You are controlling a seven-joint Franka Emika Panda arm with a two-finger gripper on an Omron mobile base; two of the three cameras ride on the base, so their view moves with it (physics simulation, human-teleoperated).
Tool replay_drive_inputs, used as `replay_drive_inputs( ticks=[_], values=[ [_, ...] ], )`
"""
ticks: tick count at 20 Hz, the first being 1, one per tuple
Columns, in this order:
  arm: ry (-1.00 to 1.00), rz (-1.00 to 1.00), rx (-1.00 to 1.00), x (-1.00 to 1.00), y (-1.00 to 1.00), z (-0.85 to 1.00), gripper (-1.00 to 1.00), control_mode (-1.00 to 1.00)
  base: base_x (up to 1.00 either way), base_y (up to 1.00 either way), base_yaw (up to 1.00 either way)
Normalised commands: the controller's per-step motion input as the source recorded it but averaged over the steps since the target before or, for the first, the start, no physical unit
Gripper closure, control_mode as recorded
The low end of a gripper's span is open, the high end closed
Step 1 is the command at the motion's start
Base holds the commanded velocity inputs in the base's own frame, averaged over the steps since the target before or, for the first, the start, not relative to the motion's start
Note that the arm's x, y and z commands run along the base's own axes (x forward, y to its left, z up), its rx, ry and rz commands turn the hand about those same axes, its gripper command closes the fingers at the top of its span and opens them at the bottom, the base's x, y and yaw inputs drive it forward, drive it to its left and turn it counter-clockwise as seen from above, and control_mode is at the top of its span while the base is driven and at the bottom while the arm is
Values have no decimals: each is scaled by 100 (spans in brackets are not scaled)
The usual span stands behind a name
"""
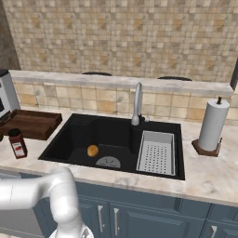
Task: Pick up all produce items and place them in the sink. Turn on the sink faucet to wash them. Then turn the sink off and put them in the tray.
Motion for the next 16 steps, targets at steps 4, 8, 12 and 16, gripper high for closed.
replay_drive_inputs(
  ticks=[4,8,12,16],
  values=[
    [-3,0,0,10,-2,-10,-100,-100,0,0,0],
    [-1,0,0,18,-1,-6,-100,-100,0,0,0],
    [-1,0,0,20,0,-7,-100,-100,0,0,0],
    [0,0,0,16,0,-14,-100,-100,0,0,0]
  ],
)
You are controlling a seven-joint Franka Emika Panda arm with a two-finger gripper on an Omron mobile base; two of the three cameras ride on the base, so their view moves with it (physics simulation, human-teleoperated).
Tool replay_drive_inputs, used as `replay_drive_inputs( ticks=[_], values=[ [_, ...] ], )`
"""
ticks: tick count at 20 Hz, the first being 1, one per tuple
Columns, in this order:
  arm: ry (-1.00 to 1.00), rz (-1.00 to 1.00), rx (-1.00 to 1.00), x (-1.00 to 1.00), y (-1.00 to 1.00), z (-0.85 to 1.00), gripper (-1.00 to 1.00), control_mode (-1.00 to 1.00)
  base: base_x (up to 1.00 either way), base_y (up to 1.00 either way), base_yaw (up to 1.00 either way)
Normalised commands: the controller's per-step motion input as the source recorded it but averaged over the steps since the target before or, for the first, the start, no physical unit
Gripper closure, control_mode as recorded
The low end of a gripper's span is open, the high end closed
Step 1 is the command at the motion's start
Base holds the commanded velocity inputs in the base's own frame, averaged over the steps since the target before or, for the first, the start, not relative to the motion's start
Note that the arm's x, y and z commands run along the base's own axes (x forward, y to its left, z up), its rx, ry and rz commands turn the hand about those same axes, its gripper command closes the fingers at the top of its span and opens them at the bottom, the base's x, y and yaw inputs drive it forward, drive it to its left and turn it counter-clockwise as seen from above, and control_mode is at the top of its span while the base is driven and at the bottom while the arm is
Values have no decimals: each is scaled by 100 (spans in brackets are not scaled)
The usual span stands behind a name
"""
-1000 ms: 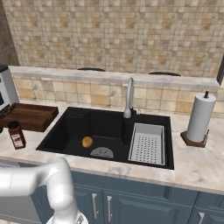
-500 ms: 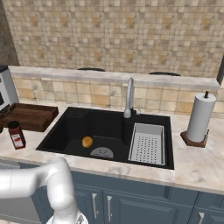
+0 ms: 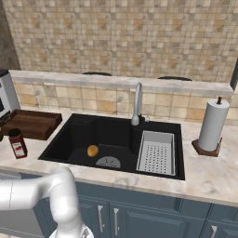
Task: Pick up all produce items and place them in the sink. Turn on the sink faucet to wash them. Then turn the sink off and put them in the tray.
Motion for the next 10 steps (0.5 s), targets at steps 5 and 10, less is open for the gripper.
replay_drive_inputs(
  ticks=[5,10],
  values=[
    [0,0,1,12,0,-17,-100,-100,0,0,0],
    [0,0,2,14,0,-16,-100,-100,0,0,0]
  ],
)
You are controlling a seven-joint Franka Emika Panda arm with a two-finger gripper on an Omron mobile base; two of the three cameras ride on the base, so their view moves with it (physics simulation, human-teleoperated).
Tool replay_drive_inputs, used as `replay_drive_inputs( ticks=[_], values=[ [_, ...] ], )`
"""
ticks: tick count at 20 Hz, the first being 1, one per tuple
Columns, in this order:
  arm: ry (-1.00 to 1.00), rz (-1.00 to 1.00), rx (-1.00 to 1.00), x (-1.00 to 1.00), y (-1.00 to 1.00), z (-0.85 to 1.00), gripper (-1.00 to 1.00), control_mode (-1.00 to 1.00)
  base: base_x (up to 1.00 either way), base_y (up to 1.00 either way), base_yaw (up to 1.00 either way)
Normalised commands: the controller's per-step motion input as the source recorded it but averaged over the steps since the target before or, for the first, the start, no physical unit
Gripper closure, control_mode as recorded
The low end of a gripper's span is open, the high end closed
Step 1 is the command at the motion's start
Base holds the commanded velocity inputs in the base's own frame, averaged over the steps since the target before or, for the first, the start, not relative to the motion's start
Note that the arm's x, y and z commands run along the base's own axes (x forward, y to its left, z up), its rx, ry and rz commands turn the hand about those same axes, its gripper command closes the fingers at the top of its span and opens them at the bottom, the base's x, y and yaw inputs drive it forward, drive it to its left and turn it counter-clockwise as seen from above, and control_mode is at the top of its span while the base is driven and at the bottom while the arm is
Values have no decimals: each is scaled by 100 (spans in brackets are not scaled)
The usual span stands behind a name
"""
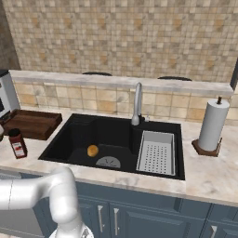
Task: Pick up all produce items and place them in the sink. Turn on the sink faucet to wash them. Then turn the sink off and put them in the tray.
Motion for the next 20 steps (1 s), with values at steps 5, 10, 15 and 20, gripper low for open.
replay_drive_inputs(
  ticks=[5,10,15,20],
  values=[
    [0,0,4,18,0,-16,-100,-100,0,0,0],
    [0,0,4,15,6,-17,-100,-100,0,0,0],
    [0,0,2,2,21,-12,-100,-100,0,0,0],
    [0,0,0,0,30,-3,-100,-100,0,0,0]
  ],
)
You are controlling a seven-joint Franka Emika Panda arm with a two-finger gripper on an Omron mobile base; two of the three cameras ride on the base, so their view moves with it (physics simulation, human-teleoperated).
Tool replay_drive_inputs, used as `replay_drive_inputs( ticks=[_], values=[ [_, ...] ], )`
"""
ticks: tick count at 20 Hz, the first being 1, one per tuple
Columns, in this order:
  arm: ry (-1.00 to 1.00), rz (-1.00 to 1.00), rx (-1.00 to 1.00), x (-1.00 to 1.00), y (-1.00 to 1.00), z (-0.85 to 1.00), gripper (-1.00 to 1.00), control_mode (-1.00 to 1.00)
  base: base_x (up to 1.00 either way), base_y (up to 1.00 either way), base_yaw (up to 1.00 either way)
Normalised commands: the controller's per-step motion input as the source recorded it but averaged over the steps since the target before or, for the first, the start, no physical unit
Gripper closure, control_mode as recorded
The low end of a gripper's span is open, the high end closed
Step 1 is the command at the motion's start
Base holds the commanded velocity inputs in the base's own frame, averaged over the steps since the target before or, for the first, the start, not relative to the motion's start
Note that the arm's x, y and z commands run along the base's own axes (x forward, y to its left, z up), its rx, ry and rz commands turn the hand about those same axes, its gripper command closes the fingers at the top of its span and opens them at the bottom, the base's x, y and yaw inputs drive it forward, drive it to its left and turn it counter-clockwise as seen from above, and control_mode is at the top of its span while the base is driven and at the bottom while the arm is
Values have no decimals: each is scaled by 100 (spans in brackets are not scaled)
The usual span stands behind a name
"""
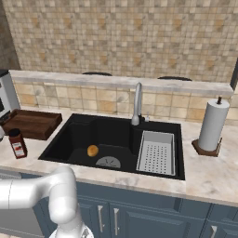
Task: Pick up all produce items and place them in the sink. Turn on the sink faucet to wash them. Then turn the sink off and put them in the tray.
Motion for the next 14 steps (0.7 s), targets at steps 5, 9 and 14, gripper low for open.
replay_drive_inputs(
  ticks=[5,9,14],
  values=[
    [0,0,0,6,12,0,-100,-100,0,0,0],
    [0,0,0,13,0,0,-100,-100,0,0,0],
    [0,0,0,20,0,0,-100,-100,0,0,0]
  ],
)
